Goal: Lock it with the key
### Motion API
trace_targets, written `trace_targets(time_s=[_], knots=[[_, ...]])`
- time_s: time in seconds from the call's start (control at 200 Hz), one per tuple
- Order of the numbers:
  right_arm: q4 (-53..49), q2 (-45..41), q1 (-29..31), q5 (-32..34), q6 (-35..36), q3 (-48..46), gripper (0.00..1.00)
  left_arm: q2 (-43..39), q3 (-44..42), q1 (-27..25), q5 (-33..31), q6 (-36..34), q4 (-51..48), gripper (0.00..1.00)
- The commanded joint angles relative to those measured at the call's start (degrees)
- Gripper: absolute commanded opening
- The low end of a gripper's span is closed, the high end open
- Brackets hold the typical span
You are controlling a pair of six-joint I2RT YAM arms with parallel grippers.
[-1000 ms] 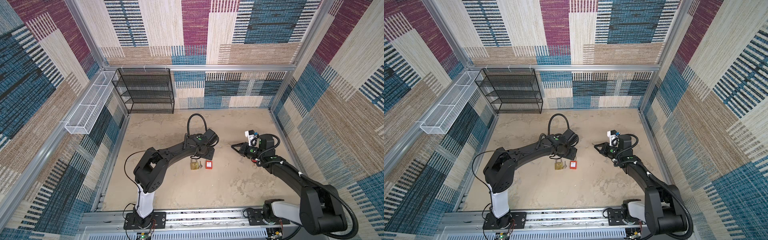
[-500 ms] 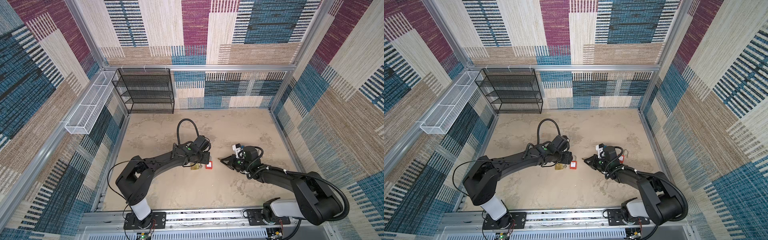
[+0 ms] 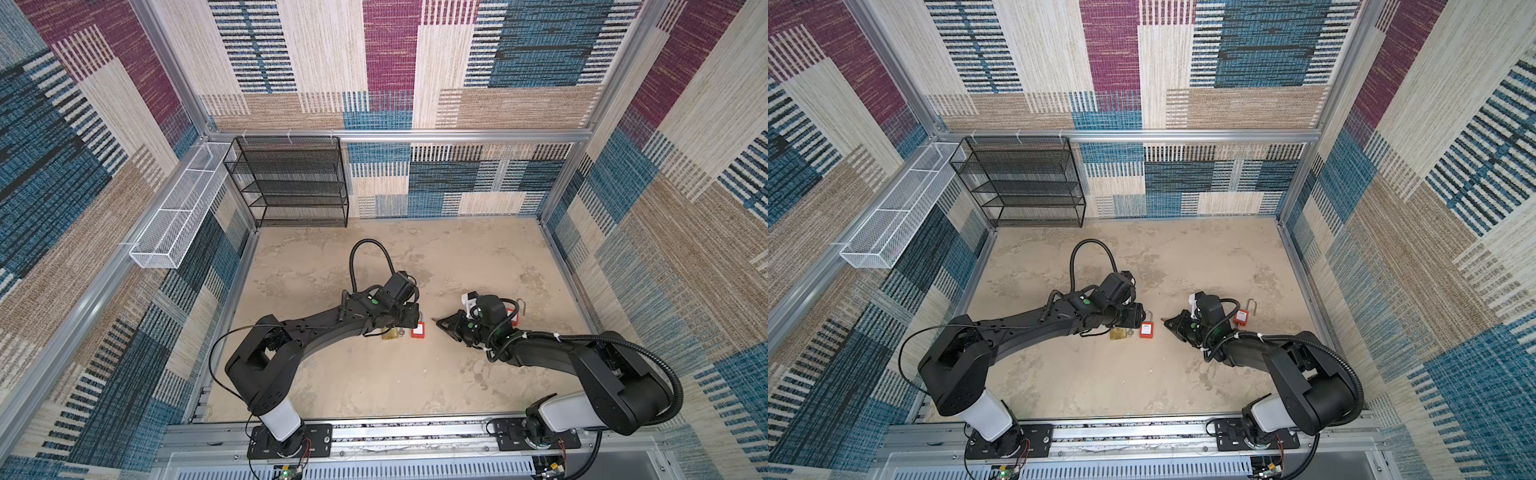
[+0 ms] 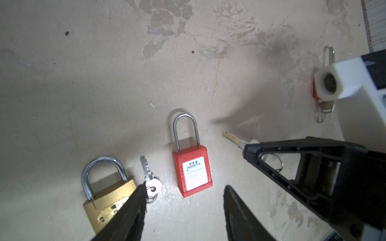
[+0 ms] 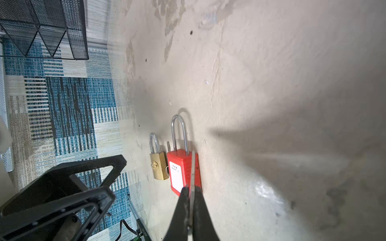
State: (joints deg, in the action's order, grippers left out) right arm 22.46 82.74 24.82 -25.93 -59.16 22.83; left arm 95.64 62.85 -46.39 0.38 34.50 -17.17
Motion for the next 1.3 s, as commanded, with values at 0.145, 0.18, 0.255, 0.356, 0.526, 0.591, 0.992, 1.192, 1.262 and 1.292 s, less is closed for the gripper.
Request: trace_targets(time_s=[0.145,0.18,0.255,0.356,0.526,0.591,0.992,1.192,1.262,1.292], knots=[[3.6,2.3,1.8,0.8,-2.3,0.4,0.0,-1.3,-1.5,0.2,-0.4,0.6,1.5,0.6],[3.6,2.7,2.1,1.2,-2.4,0.4,0.0,-1.2,-1.6,0.2,-0.3,0.6,1.5,0.6],[4.6,3.5,2.3,0.7,-3.4,0.3,0.0,-1.1,-1.3,0.2,-0.4,0.4,0.5,0.6],[5.7,4.1,2.7,0.9,-5.0,0.0,0.0,-1.4,-1.5,0.2,-0.8,0.3,-0.3,0.6],[4.7,4.8,2.9,1.7,-5.2,0.2,0.09,-1.8,-1.9,0.2,-0.9,0.4,0.1,0.6],[4.4,4.6,3.0,1.9,-5.4,0.0,0.2,-1.4,-1.7,0.2,-0.7,0.5,0.3,0.6],[-13.6,-8.2,5.5,15.7,-5.9,-0.3,0.64,-1.8,-0.4,0.2,-1.9,-0.4,-2.3,0.59],[-15.3,-9.5,5.4,18.0,-4.5,0.4,0.66,-2.5,-0.5,0.2,-2.5,0.0,-3.2,0.58],[-14.2,-7.3,5.4,16.1,-3.3,1.6,0.67,-2.8,-0.3,0.2,-2.7,-0.2,-3.3,0.59],[-13.4,-6.4,5.4,15.2,-2.9,2.0,0.67,-2.9,-0.2,0.2,-2.8,-0.3,-3.5,0.59]])
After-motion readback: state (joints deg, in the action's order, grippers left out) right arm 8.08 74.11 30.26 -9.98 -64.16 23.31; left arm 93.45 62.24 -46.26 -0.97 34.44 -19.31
